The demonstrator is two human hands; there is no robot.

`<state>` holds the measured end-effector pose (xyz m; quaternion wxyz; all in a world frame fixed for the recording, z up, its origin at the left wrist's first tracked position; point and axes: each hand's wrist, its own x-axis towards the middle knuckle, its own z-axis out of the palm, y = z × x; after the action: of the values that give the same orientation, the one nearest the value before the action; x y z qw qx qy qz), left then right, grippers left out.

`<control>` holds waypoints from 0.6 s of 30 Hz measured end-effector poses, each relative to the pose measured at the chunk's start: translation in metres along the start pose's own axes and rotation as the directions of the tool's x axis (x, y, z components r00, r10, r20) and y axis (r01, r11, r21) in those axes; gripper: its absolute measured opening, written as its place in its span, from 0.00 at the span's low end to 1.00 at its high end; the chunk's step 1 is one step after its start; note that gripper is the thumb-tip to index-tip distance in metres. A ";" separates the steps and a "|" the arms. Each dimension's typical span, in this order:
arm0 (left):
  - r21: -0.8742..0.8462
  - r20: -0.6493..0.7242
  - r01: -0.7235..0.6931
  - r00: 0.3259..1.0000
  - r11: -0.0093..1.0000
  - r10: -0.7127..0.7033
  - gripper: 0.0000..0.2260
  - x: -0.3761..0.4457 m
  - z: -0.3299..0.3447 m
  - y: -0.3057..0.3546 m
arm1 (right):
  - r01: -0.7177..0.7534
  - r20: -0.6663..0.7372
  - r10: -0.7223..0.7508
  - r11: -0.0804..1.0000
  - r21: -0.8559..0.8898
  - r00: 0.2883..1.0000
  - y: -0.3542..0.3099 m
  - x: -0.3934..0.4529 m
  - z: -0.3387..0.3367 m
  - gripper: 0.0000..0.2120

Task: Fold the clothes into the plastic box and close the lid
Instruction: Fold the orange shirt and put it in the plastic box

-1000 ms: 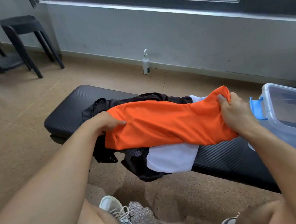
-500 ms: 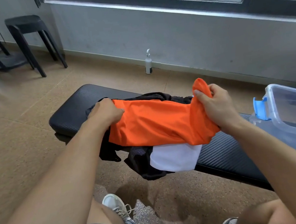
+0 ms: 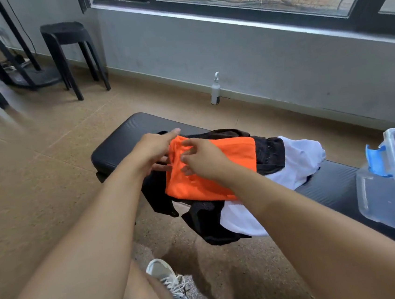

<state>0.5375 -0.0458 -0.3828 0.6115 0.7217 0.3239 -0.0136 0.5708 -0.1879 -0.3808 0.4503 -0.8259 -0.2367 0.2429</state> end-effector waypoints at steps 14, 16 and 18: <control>0.617 -0.255 -0.001 0.946 0.787 0.201 0.27 0.032 0.004 -0.015 | -0.385 -0.330 0.291 0.882 -0.271 0.898 0.097 -0.032 -0.090 0.26; 0.633 -0.259 -0.041 0.930 0.773 0.262 0.27 0.029 0.007 -0.012 | -0.368 -0.306 0.314 0.920 -0.134 0.899 0.095 -0.030 -0.087 0.23; 0.630 -0.244 -0.129 0.904 0.766 0.352 0.26 0.025 0.011 -0.008 | -0.327 -0.323 0.292 0.943 -0.057 0.900 0.095 -0.030 -0.082 0.21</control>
<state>0.5577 -0.0444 -0.4028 0.2807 0.9041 0.3088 0.0922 0.6147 -0.3037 -0.4175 0.3915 -0.9043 -0.0415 0.1653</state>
